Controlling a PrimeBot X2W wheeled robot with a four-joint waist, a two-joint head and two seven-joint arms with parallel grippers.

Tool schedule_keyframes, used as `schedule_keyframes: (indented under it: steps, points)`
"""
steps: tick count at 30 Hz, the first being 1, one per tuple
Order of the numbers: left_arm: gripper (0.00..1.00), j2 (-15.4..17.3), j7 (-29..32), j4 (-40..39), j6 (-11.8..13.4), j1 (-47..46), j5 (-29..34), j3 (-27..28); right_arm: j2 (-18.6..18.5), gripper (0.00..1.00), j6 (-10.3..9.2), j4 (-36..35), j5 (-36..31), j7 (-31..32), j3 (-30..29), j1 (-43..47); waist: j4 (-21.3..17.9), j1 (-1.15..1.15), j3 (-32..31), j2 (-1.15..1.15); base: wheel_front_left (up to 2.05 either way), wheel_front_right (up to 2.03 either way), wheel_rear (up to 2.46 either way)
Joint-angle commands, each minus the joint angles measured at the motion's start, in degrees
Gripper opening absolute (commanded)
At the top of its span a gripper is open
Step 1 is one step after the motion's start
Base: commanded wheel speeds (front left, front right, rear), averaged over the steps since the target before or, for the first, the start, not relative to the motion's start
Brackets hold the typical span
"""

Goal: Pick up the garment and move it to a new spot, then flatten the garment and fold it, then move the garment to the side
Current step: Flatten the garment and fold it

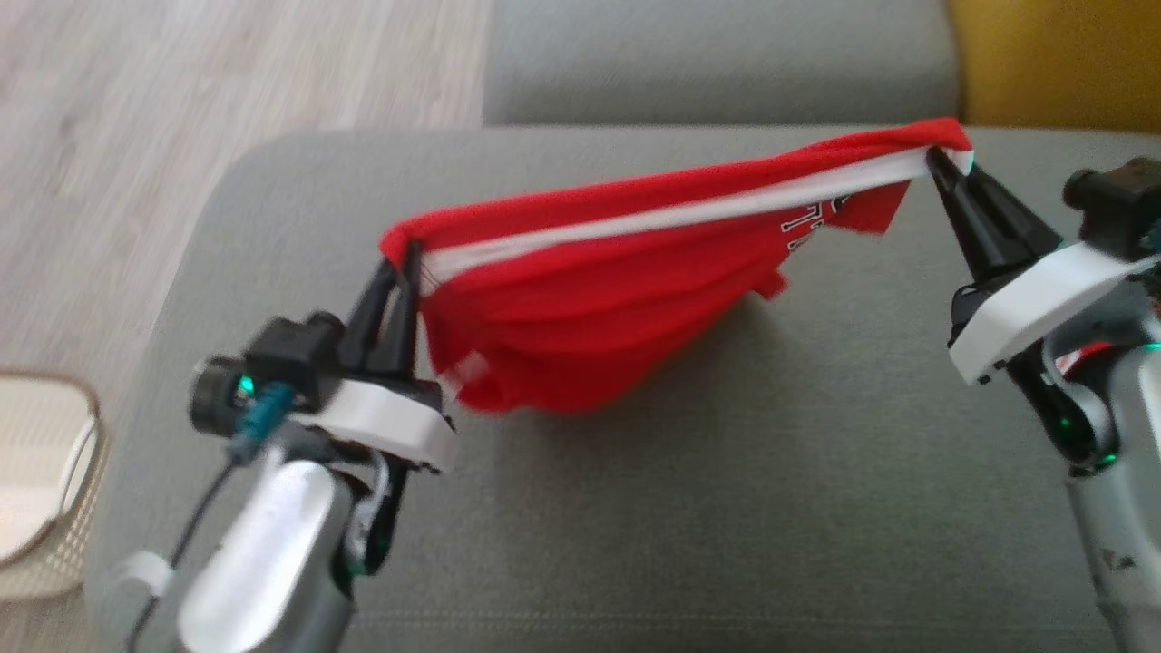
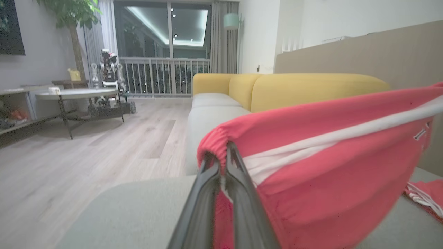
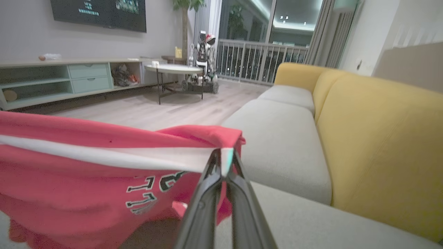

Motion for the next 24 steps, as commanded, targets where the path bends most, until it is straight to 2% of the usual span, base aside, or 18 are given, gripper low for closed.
schedule_keyframes:
  steps: [1,6,10,13,15,18,21,24]
  points:
    - [0.0,2.6,1.3,-4.4,0.3,-2.7,0.4,3.2,0.0,0.0,-0.03,-5.2,0.3,2.6,-1.0,-0.3,-2.3,0.0,-2.8,0.0,0.0,0.0,0.0]
    - [0.0,5.6,7.2,-13.5,1.1,-3.2,0.6,3.9,0.9,0.0,-0.03,-17.1,-0.8,11.5,-5.2,2.4,-3.2,0.0,-4.9,0.0,0.0,0.0,0.0]
    - [0.0,7.5,12.9,-19.7,1.1,-4.4,0.7,3.8,4.0,0.0,-0.03,-25.3,-2.1,19.9,-10.3,4.3,-3.4,0.0,-5.5,0.0,0.0,0.0,0.0]
    - [0.0,8.8,17.4,-21.8,0.5,-6.0,0.1,3.8,7.4,0.0,-0.03,-28.6,-1.8,26.2,-11.9,4.2,-3.7,0.0,-4.8,0.0,0.0,0.0,0.0]
    - [0.0,9.3,19.1,-21.7,0.0,-6.8,-0.2,3.6,8.0,0.0,-0.03,-28.8,-2.0,28.0,-12.2,3.5,-3.9,0.0,-4.2,0.0,0.0,0.0,0.0]
    - [0.0,9.4,23.6,-19.4,-2.3,-10.5,-2.7,3.2,9.5,0.0,-0.03,-26.5,-2.0,31.4,-11.7,-0.8,-4.3,0.0,-1.6,0.0,0.0,0.0,0.0]
    - [0.0,8.1,28.0,-14.6,-5.4,-16.4,-7.0,3.2,10.2,0.0,-0.03,-20.4,-0.9,32.8,-10.6,-8.7,-4.8,0.0,3.1,0.0,0.0,0.0,0.0]
    - [0.0,8.0,29.8,-8.6,-8.2,-26.4,-6.8,3.3,9.1,0.0,-0.03,-12.6,-1.1,30.4,-10.2,-20.8,-5.2,0.0,10.5,0.0,0.0,0.0,0.0]
